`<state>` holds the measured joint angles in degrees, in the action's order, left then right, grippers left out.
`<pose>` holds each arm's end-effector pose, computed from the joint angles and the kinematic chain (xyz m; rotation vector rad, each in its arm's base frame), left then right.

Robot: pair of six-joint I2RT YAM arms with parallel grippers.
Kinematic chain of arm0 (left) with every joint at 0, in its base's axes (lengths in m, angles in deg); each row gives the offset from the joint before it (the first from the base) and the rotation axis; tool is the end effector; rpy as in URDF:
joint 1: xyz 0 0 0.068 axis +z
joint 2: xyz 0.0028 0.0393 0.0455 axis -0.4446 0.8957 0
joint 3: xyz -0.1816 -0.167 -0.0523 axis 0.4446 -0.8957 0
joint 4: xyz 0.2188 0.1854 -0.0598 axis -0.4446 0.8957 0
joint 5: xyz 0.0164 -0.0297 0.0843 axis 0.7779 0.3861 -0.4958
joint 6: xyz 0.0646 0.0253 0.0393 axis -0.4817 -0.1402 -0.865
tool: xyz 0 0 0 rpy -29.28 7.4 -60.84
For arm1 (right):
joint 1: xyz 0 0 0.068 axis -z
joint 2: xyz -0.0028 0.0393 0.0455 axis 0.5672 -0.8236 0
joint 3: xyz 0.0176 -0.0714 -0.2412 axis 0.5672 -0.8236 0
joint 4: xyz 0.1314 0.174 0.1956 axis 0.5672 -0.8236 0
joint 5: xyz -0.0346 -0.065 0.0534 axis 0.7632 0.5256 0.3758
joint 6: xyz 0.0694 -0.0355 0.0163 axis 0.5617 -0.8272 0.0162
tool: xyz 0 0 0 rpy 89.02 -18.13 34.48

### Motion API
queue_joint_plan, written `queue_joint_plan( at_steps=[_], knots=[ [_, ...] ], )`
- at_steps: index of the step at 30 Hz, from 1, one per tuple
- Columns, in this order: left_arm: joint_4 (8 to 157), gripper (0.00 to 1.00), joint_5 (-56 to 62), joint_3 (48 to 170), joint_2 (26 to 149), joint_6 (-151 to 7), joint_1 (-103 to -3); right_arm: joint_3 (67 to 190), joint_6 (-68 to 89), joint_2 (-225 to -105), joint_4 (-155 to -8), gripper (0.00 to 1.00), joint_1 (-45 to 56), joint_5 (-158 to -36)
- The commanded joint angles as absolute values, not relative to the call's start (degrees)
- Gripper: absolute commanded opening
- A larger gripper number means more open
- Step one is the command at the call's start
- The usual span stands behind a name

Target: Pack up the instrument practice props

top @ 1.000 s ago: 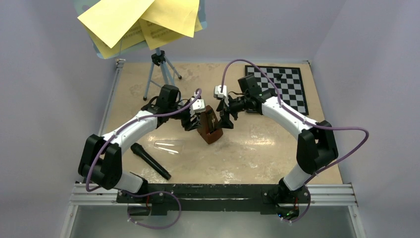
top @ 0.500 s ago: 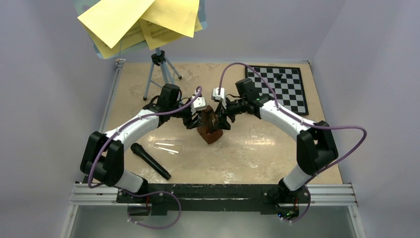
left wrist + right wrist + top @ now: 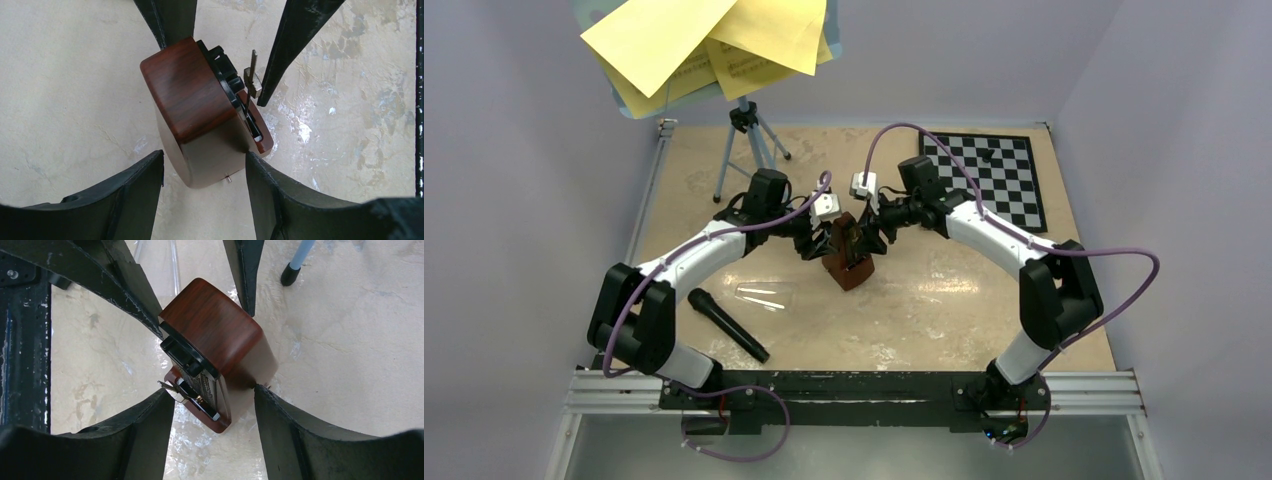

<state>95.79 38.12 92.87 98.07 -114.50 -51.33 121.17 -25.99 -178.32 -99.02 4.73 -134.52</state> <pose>0.3133 -0.1974 0.1897 1.3365 1.7086 -0.7959 0.3255 0.2430 0.2027 -1.4278 1.7042 0.9176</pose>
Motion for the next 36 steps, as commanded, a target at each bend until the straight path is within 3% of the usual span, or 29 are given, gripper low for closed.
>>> queue_joint_plan(
  at_steps=[1, 11, 20, 36],
  knots=[
    [92.75, 0.65, 38.92, 93.62, 98.88, -114.04, -51.53, 123.15, -24.49, -178.44, -97.2, 0.6, 4.45, -135.17],
    [93.09, 0.65, 38.68, 93.7, 99.32, -114.02, -51.53, 124.28, -24.12, -179.64, -97.47, 0.56, 4.43, -134.63],
    [93.09, 0.66, 38.42, 93.64, 99.19, -114.32, -51.51, 125.05, -22.56, -180.15, -98.08, 0.61, 4.42, -134.26],
    [93.0, 0.66, 37.76, 93.91, 99.72, -114.46, -51.53, 124.2, -21.02, -179.66, -97.53, 0.5, 4.41, -134.31]
  ],
)
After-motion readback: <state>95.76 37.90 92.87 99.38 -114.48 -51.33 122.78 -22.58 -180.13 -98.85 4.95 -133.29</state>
